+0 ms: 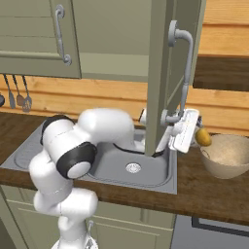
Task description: Open the cabinet, pick up the bread from the cabinet and place it in the basket. Then move the basket to the dining counter.
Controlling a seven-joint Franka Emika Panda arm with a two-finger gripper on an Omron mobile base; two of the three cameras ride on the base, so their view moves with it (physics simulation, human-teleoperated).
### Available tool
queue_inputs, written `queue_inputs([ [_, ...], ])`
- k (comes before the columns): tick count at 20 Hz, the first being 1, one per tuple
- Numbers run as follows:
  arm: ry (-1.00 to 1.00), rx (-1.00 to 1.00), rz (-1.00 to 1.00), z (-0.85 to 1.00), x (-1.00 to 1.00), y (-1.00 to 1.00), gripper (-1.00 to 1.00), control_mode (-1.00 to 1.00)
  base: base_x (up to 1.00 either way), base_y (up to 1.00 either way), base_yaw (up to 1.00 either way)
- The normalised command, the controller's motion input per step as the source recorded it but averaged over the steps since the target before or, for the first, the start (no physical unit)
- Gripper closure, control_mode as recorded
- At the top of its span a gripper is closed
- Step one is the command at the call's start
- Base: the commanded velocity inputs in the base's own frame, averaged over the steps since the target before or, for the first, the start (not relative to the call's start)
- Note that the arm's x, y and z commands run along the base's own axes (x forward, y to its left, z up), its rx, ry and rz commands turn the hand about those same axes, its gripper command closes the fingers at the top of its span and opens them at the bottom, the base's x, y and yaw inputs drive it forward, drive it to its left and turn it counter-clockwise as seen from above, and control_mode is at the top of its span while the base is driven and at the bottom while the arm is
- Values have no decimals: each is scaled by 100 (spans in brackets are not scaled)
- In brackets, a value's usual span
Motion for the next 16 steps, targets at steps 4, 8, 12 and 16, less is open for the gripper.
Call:
queue_inputs([
  [4, 0, 6, 0, -9, 0, -48, 100, -100, 0, 0, 0],
  [8, 0, 3, 0, -8, 47, -37, 100, -100, 0, 0, 0],
  [12, 0, 6, 5, -10, 26, -31, 100, -100, 0, 0, 0],
  [16, 0, 8, 4, -34, 13, -19, 100, -100, 0, 0, 0],
])
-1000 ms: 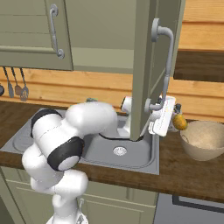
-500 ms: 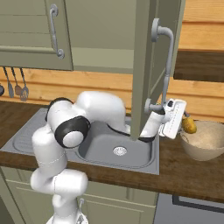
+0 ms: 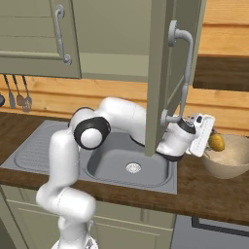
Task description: Open the cabinet, pick up the bread from the cabinet and place it in the basket. Then move the basket to the dining counter.
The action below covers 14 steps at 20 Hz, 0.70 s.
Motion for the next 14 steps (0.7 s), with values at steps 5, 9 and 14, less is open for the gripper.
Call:
queue_inputs([
  [5, 0, 8, 2, -20, 13, -7, 100, -100, 0, 0, 0],
  [9, 0, 13, 0, -13, 9, -1, -100, -100, 0, 0, 0],
  [14, 0, 13, 0, -2, 2, 0, -100, -100, 0, 0, 0],
])
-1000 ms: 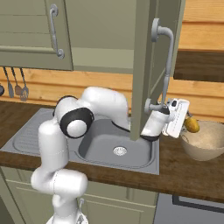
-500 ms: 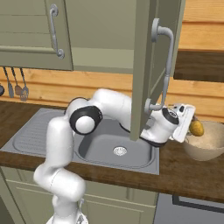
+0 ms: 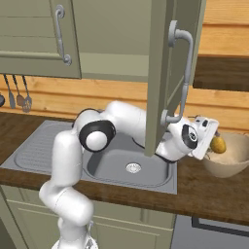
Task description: Open the cabinet, pick up the bread from the cabinet and place it in the basket. Then move the basket to the dining counter.
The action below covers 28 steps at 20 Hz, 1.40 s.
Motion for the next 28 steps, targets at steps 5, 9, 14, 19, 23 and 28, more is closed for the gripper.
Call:
queue_inputs([
  [5, 0, 12, 0, 0, 3, 4, -100, -100, 0, 0, 0],
  [9, 0, 11, 0, 3, 10, 15, -100, -100, 0, 0, 0],
  [14, 0, 10, 0, 13, 8, 30, -100, -100, 0, 0, 0],
  [19, 6, 4, 0, -10, -6, 58, -100, -100, 0, 0, 0],
  [23, 1, -2, 0, -3, 0, 91, -100, -100, 0, 0, 0],
  [28, 1, -4, -4, -8, 8, 80, -100, -100, 0, 0, 0],
])
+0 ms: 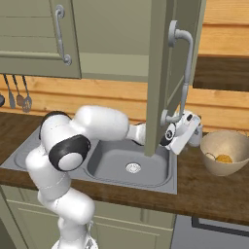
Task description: Open the cabinet, pick up the bread from the cabinet and place it in the basket. Then move the basket to the dining counter.
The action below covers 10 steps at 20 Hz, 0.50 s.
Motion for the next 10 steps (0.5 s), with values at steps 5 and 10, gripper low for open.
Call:
queue_inputs([
  [5, 14, -7, -26, -50, 2, 2, -100, -100, 0, 0, 0],
  [10, 8, -4, -29, -31, 23, -3, -100, -100, 0, 0, 0],
])
